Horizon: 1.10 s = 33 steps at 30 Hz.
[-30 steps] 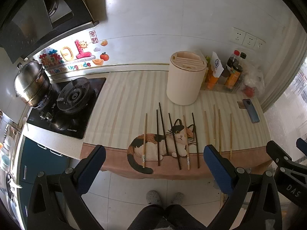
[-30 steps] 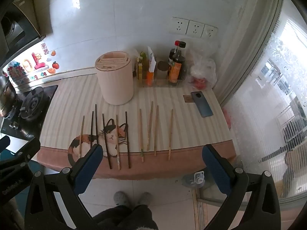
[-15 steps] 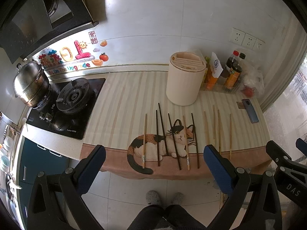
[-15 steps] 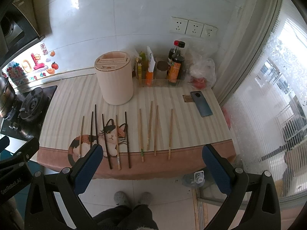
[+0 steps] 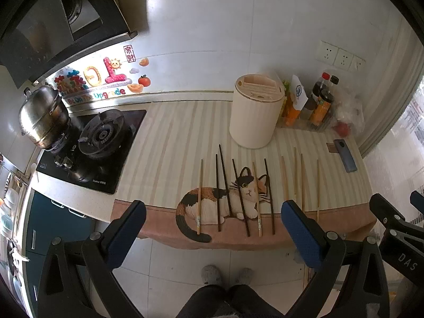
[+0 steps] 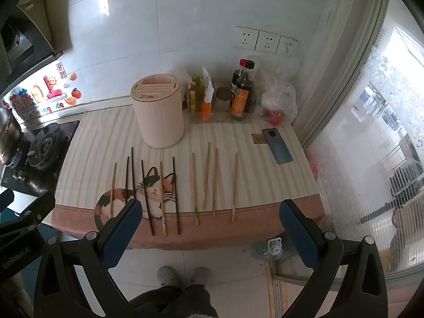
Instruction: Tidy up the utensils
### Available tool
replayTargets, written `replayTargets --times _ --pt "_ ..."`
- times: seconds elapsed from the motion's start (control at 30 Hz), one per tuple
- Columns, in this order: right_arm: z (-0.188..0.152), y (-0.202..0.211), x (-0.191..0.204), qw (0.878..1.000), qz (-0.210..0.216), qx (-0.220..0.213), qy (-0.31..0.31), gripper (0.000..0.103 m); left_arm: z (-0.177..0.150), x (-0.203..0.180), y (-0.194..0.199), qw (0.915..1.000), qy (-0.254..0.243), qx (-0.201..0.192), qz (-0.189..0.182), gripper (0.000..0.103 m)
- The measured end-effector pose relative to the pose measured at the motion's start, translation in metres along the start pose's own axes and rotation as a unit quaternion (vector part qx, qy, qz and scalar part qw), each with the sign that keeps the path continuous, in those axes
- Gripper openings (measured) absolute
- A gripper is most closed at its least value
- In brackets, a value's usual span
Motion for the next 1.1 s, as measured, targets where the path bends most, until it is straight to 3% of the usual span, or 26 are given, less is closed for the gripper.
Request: replayTargets --times 1.1 --pt "0.002 0.005 0.000 1.000 0.006 0.000 0.001 0.103 0.000 -0.012 0.004 1.0000 -0.004 0.001 -0.003 0.103"
Point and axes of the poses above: each gripper's, at about its wrist camera, not at the fingertips, and y roughly against the way its jaws point, x to its left, z to its top, the point moved 8 cm from there along -y, roughly the way its jaws point, and after that the axes turned 14 degrees about y, right-handed, at the moved point
